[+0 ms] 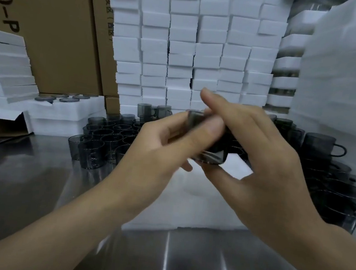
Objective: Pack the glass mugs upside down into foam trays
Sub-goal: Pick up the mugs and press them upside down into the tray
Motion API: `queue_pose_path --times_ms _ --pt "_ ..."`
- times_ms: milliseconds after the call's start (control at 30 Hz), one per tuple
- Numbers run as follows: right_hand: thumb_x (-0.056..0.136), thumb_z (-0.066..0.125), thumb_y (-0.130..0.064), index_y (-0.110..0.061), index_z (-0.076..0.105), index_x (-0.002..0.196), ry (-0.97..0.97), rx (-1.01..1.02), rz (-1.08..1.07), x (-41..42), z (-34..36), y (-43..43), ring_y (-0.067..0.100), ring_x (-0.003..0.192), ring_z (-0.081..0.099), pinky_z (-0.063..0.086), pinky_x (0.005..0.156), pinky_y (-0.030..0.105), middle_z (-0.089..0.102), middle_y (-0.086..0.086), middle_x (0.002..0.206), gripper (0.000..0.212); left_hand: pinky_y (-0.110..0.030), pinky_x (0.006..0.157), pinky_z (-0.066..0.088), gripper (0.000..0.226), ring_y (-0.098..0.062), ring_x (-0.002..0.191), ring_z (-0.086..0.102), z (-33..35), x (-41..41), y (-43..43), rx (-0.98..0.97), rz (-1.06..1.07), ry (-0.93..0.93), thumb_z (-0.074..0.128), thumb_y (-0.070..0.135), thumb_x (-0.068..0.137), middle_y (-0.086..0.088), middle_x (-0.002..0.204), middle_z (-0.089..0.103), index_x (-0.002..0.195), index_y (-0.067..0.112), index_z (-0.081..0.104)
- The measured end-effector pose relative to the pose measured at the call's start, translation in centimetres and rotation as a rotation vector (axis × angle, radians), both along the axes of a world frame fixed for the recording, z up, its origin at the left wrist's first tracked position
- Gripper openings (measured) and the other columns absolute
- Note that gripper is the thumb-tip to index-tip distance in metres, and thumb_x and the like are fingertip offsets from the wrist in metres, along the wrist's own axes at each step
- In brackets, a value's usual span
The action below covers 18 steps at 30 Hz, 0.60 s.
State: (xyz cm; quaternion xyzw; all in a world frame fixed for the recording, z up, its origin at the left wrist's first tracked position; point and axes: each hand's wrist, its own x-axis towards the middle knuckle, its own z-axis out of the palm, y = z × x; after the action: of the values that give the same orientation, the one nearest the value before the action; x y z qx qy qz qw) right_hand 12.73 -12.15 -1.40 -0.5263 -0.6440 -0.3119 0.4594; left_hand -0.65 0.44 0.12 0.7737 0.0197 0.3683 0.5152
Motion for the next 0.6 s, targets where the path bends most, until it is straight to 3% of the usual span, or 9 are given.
queue_pose_path --times_ms 100,200,267,333,400,500,600 --pt "0.085 0.087 -0.017 -0.02 0.048 0.157 0.102 -0.027 0.032 0.3 -0.1 0.2 0.004 0.127 0.059 0.044 0.11 0.017 0.063 -0.006 0.133 0.081 -0.031 0.071 0.054 0.04 -0.021 0.094 0.071 0.0 0.0 0.4 -0.126 -0.083 -0.035 0.066 0.051 0.09 -0.006 0.105 0.079 0.114 0.023 0.081" --pt "0.084 0.091 -0.023 -0.02 0.062 0.144 0.199 -0.063 0.052 0.8 0.2 0.3 0.006 0.126 0.06 0.049 0.109 0.03 0.066 -0.005 0.133 0.067 -0.03 0.07 0.054 0.052 -0.026 0.097 0.069 0.4 -0.5 0.8 -0.342 -0.249 0.005 0.053 0.051 0.095 -0.017 0.12 0.077 0.121 0.015 0.079" --pt "0.083 0.089 -0.025 -0.02 0.066 0.139 0.187 -0.05 0.022 0.9 0.2 0.2 0.006 0.12 0.061 0.049 0.104 0.027 0.066 -0.006 0.128 0.061 -0.03 0.07 0.055 0.057 -0.026 0.098 0.067 0.6 -0.6 0.9 -0.393 -0.274 0.021 0.05 0.051 0.095 -0.021 0.123 0.072 0.128 0.012 0.076" --pt "0.084 0.086 -0.029 -0.024 0.064 0.143 0.161 -0.031 -0.051 0.7 0.2 0.0 0.001 0.115 0.059 0.045 0.102 0.016 0.063 -0.009 0.122 0.063 -0.03 0.071 0.056 0.049 -0.02 0.098 0.069 0.5 -0.2 0.9 -0.348 -0.194 0.026 0.059 0.052 0.094 -0.015 0.12 0.073 0.125 0.019 0.078" --pt "0.084 0.086 -0.027 -0.025 0.064 0.145 0.146 -0.021 -0.092 0.7 0.1 -0.1 0.002 0.114 0.058 0.044 0.101 0.013 0.06 -0.008 0.118 0.065 -0.028 0.07 0.056 0.035 -0.012 0.095 0.074 0.3 0.1 0.9 -0.255 -0.049 0.021 0.074 0.051 0.089 0.003 0.109 0.079 0.114 0.027 0.079" --pt "0.084 0.086 -0.031 -0.032 0.064 0.144 0.215 -0.098 0.0 1.1 0.5 -0.2 0.009 0.116 0.061 0.052 0.095 0.02 0.058 -0.012 0.119 0.064 -0.03 0.077 0.054 0.037 -0.008 0.106 0.076 0.1 0.1 1.3 -0.133 0.065 0.027 0.074 0.051 0.088 0.007 0.114 0.081 0.119 0.03 0.077" --pt "0.088 0.086 -0.039 -0.045 0.071 0.132 0.419 -0.249 0.202 1.9 1.3 -0.4 0.016 0.111 0.069 0.059 0.093 0.028 0.065 -0.014 0.118 0.047 -0.035 0.084 0.053 0.042 -0.008 0.111 0.075 0.4 -0.2 1.4 -0.119 0.076 0.049 0.072 0.047 0.09 0.009 0.118 0.08 0.128 0.031 0.074"
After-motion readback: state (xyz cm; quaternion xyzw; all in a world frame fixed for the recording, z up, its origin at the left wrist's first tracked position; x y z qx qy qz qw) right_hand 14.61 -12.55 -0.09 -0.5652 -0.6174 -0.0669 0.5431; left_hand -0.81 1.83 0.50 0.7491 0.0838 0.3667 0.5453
